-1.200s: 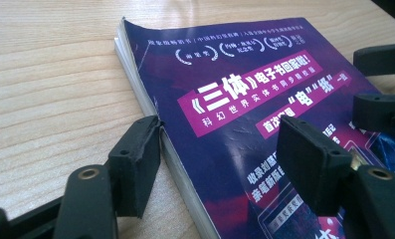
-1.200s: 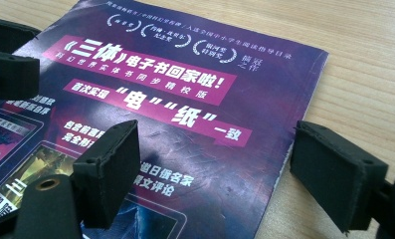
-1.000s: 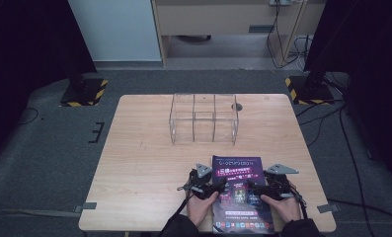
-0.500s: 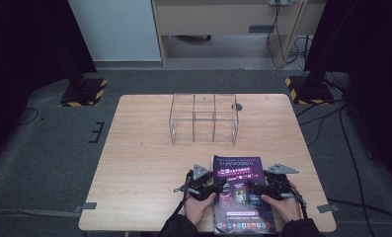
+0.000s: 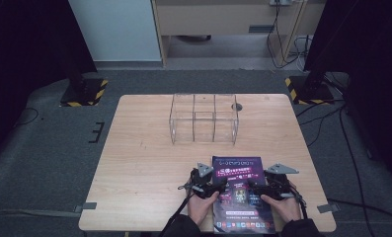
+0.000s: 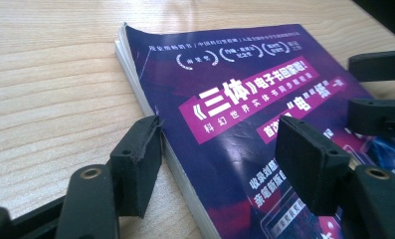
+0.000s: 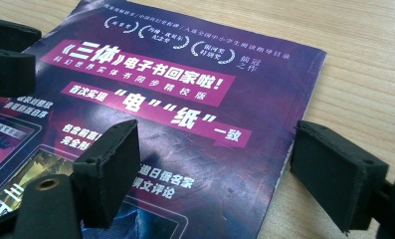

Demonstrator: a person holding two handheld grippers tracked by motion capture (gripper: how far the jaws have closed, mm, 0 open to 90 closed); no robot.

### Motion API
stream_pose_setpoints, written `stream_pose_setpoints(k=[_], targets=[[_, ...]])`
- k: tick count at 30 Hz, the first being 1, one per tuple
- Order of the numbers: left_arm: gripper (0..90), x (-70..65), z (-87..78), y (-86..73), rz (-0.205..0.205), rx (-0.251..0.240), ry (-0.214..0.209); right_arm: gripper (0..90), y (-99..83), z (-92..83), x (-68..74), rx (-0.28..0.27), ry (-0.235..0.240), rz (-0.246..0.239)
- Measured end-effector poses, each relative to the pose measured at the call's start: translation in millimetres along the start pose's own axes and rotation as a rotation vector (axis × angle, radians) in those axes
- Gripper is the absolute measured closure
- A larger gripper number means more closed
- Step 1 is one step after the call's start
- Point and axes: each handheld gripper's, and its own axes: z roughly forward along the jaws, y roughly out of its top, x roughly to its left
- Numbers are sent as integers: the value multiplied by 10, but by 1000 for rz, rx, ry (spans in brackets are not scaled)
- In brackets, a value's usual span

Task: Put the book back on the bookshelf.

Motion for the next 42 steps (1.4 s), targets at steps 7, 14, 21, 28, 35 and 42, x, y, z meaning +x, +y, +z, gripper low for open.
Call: stream_pose_setpoints(k=[7, 14, 21, 28, 35, 42], targets=[[451, 23, -81, -8, -55, -73, -34, 196, -1, 4, 7, -4, -5, 4], [391, -69, -91, 10, 12, -103, -151, 196, 0, 0, 2, -1, 0, 4], [382, 72, 19, -7, -53, 9, -186, 199, -1, -1, 0, -2, 0, 7], [408, 69, 72, 38, -23, 20, -204, 200, -1, 0, -1, -4, 0, 9], [451, 20, 127, 68, 9, 41, -212, 200, 0, 0, -2, -4, 0, 8], [580, -20, 135, 83, 44, 52, -151, 199, 0, 0, -2, -4, 1, 8]])
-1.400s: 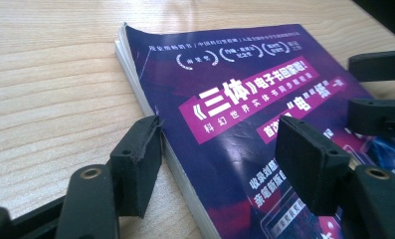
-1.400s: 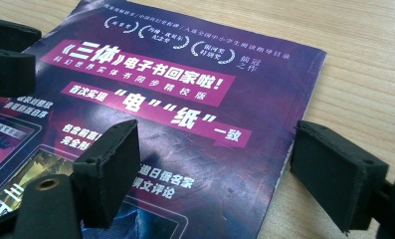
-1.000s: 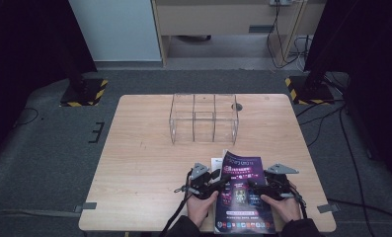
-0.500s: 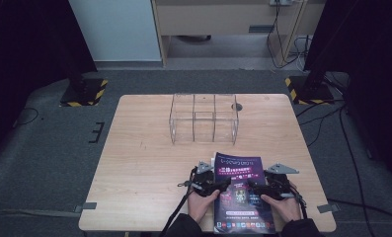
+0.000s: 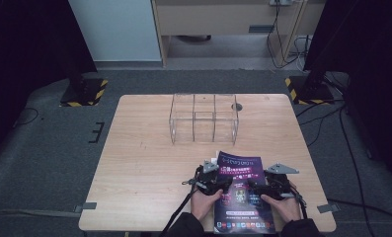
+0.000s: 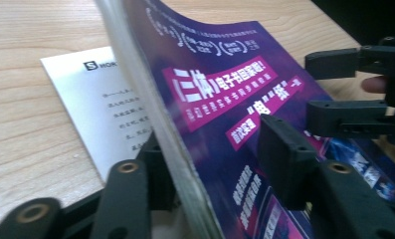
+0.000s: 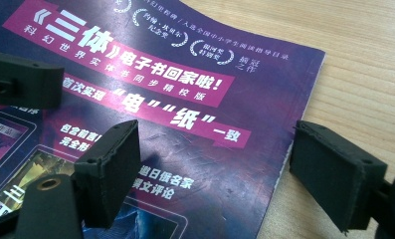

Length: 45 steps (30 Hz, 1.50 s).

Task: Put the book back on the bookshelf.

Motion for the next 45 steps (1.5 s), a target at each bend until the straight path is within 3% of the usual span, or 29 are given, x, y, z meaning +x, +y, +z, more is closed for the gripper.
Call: stream_pose_setpoints(k=[5, 11, 14, 19, 24, 30, 45], targets=[[706, -20, -46, 26, 17, -19, 1, 202, 2, -2, -10, -1, 7, 5], [802, -43, -99, 50, -3, -50, -32, 217, 0, -36, -51, -22, 16, 17], [822, -76, -146, 83, 11, -79, -49, 203, 26, -106, -92, -80, 10, 44], [829, -155, -209, 133, 20, -89, -63, 188, 33, -176, -182, -109, 6, 100], [830, -179, -265, 163, 27, -105, -74, 170, 44, -225, -217, -132, 26, 111], [830, -198, -398, 224, 61, -148, -96, 151, 91, -252, -191, -143, 56, 83], [831, -214, -745, 351, 88, -263, -132, 140, 211, -315, -107, -177, 140, 64]])
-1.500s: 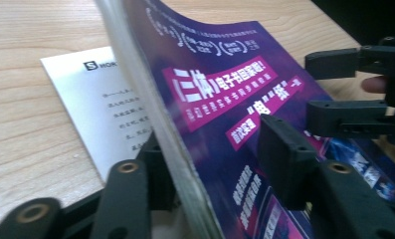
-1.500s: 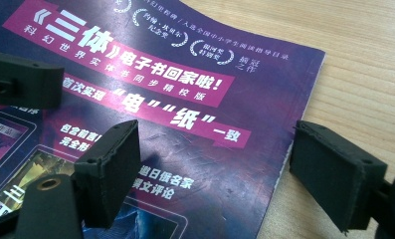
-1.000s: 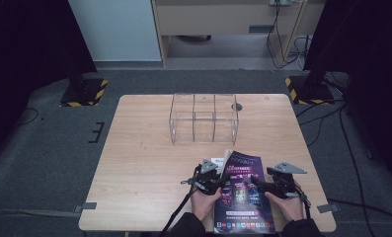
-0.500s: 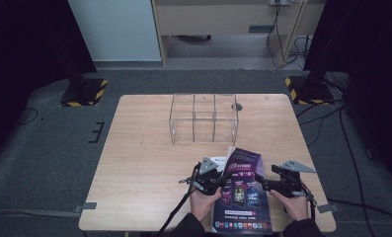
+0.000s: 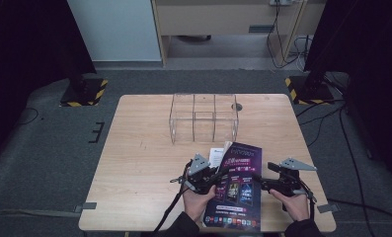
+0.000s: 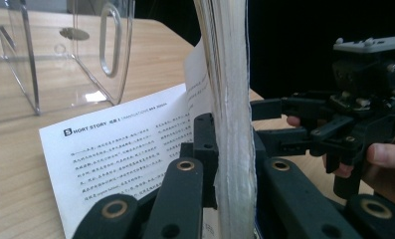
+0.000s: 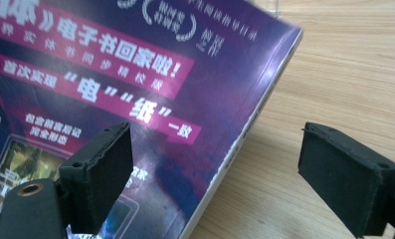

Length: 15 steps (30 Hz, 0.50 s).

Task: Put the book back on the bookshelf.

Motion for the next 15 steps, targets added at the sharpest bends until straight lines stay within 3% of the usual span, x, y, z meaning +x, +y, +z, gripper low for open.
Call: stream_pose_setpoints(k=[7, 15], targets=[[831, 1, -72, 41, 7, -24, 2, 149, 20, 47, 51, 8, 36, -9], [831, 3, -112, 57, 13, -37, 2, 169, 2, 173, 96, 42, 129, 14]])
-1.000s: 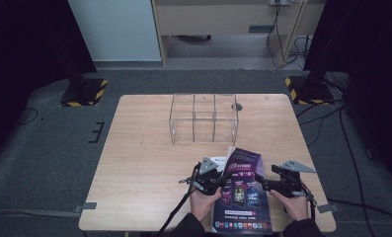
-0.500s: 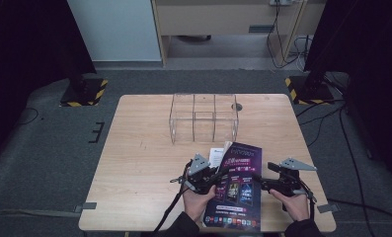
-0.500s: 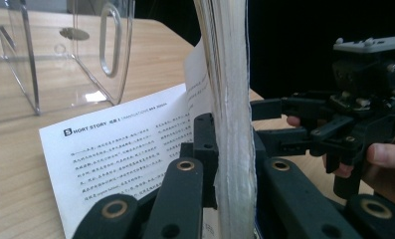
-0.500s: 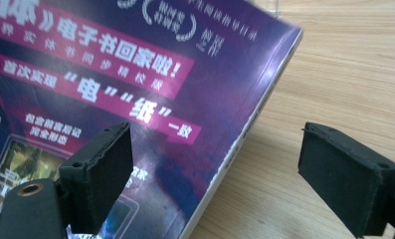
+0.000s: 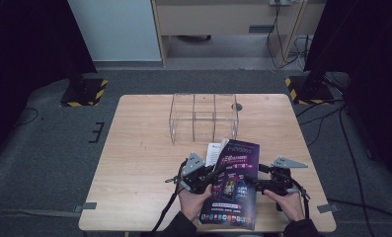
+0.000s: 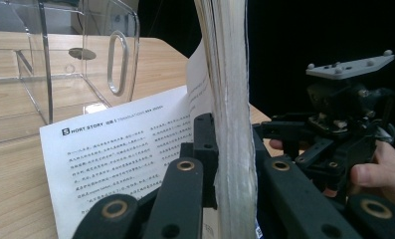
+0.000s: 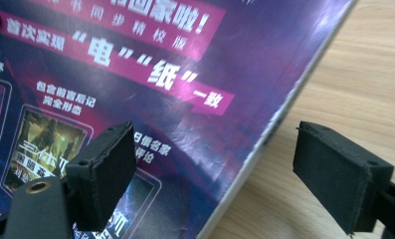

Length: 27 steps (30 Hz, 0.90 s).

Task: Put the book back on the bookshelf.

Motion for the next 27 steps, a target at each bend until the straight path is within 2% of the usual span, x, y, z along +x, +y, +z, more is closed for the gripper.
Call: stream_pose_setpoints(k=[7, 9, 11, 13, 15, 18, 20, 27], targets=[[831, 3, 2, -5, 0, -4, -1, 168, -26, 89, 4, 22, 78, 38], [831, 3, 3, -8, 0, -6, -1, 171, -29, 97, 10, 29, 86, 43], [831, 7, 6, -15, 0, -6, -3, 213, -39, 123, 33, 37, 117, 42], [831, 14, 7, -20, -2, -6, -1, 219, -38, 126, 48, 39, 123, 46], [831, 34, -4, -25, -7, -13, 1, 268, -27, 120, 54, 39, 113, 42], [831, 62, -23, -20, -20, -23, 0, 350, -11, 79, 47, 19, 120, 61], [831, 77, -37, -13, -28, -31, -3, 382, 2, 48, 55, 6, 121, 56], [830, 115, -91, 20, -38, -57, -7, 379, 79, -9, 122, -55, 181, 34]])
